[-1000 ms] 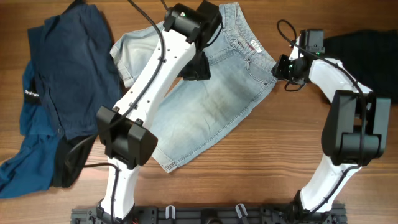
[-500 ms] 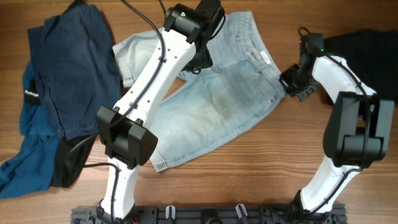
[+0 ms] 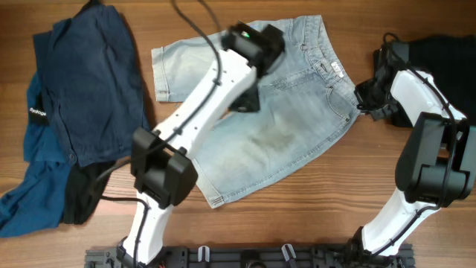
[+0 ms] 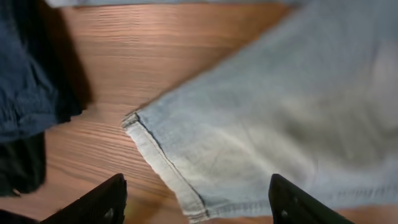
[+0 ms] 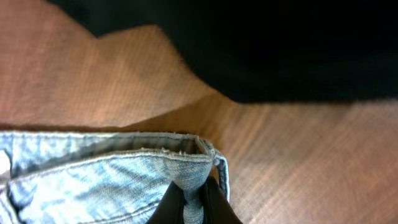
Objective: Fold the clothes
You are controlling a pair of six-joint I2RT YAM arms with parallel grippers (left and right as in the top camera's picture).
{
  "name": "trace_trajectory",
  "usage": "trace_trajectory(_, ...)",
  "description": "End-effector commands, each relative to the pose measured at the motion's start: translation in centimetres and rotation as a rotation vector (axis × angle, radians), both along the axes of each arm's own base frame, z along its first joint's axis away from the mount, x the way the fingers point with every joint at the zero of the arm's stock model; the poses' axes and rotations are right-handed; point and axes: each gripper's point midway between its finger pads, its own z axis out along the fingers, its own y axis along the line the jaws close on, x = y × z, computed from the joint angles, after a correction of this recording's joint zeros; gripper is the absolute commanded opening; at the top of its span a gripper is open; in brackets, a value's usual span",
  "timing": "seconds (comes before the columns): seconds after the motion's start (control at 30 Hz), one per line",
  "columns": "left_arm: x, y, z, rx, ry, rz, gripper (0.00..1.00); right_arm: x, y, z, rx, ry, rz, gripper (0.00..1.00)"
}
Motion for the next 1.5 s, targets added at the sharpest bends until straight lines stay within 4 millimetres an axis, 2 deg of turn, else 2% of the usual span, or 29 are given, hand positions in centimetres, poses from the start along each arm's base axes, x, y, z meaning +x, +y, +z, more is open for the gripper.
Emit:
trace_trajectory(0.0,-3.2,-2.4,3.2,-0.045,-0.025,-0.198,0.75,1.0,0.3,1.2,-0.008,-0.052,0.142,0.06)
trace_trajectory(0.1,-5.9,-1.7,4.4,-0.047,-0.031,-0.195,0.77,1.1,0.4,1.2,-0.009,-0.052,0.162,0.07)
trace_trajectory(0.17,-8.2,0.9,5.0,-0.039,-0.036,-0.123,0.77,1.1,0.4,1.2,-0.007,-0.053,0.165,0.07)
trace_trajectory(0.23,-11.0,4.3,5.8,-0.056,-0.045,-0.015,0.79,1.0,0.4,1.2,-0.006,-0.051,0.177,0.07)
trace_trajectory(0.3,-13.3,6.2,6.5,-0.118,-0.063,0.033,0.8,1.1,0.7,1.2,0.005,-0.053,0.206,0.08)
trace_trajectory(0.33,-14.0,6.0,6.8,-0.193,-0.087,0.024,0.82,1.1,0.8,1.2,0.01,-0.055,0.227,0.07)
trace_trajectory(0.4,-14.5,2.7,7.3,-0.422,-0.151,-0.14,0.91,1.2,0.9,1.2,0.01,-0.06,0.251,0.08)
trace_trajectory(0.43,-14.5,1.3,7.3,-0.489,-0.175,-0.223,0.91,1.2,0.9,1.2,0.009,-0.059,0.259,0.08)
trace_trajectory(0.47,-14.6,0.4,6.6,-0.517,-0.188,-0.294,0.91,1.3,0.9,1.2,0.005,-0.061,0.273,0.08)
trace_trajectory(0.5,-14.7,0.3,5.4,-0.506,-0.178,-0.319,0.91,1.3,0.9,1.2,0.004,-0.062,0.273,0.09)
trace_trajectory(0.57,-15.5,1.2,1.3,-0.433,-0.097,-0.345,0.9,1.3,0.9,1.2,0.002,-0.061,0.287,0.1)
trace_trajectory(0.67,-17.5,2.3,-6.6,-0.343,0.083,-0.401,0.88,1.3,1.0,1.2,0.001,-0.06,0.304,0.1)
trace_trajectory(0.73,-18.5,2.0,-9.7,-0.342,0.18,-0.454,0.86,1.3,1.0,1.2,-0.003,-0.06,0.321,0.1)
trace_trajectory(0.77,-18.7,1.7,-10.6,-0.347,0.213,-0.479,0.86,1.3,1.0,1.2,-0.003,-0.06,0.321,0.1)
trace_trajectory(0.9,-19.2,0.7,-13.2,-0.366,0.309,-0.631,0.84,1.3,1.0,1.2,-0.003,-0.06,0.324,0.1)
trace_trajectory(0.97,-19.1,0.5,-13.9,-0.388,0.336,-0.628,0.81,1.3,1.0,1.2,-0.005,-0.059,0.325,0.1)
trace_trajectory(1.1,-18.1,1.6,-14.1,-0.397,0.342,-0.575,0.73,1.4,0.9,1.3,-0.005,-0.062,0.325,0.1)
trace_trajectory(1.2,-17.5,2.9,-14.3,-0.399,0.353,-0.508,0.56,1.4,0.9,1.3,-0.006,-0.063,0.326,0.11)
trace_trajectory(1.23,-17.6,3.0,-14.2,-0.408,0.364,-0.498,0.54,1.5,0.9,1.3,-0.007,-0.064,0.332,0.11)
trace_trajectory(1.47,-18.8,2.5,-13.8,-0.46,0.416,-0.483,0.56,1.6,0.9,1.3,-0.012,-0.068,0.344,0.12)
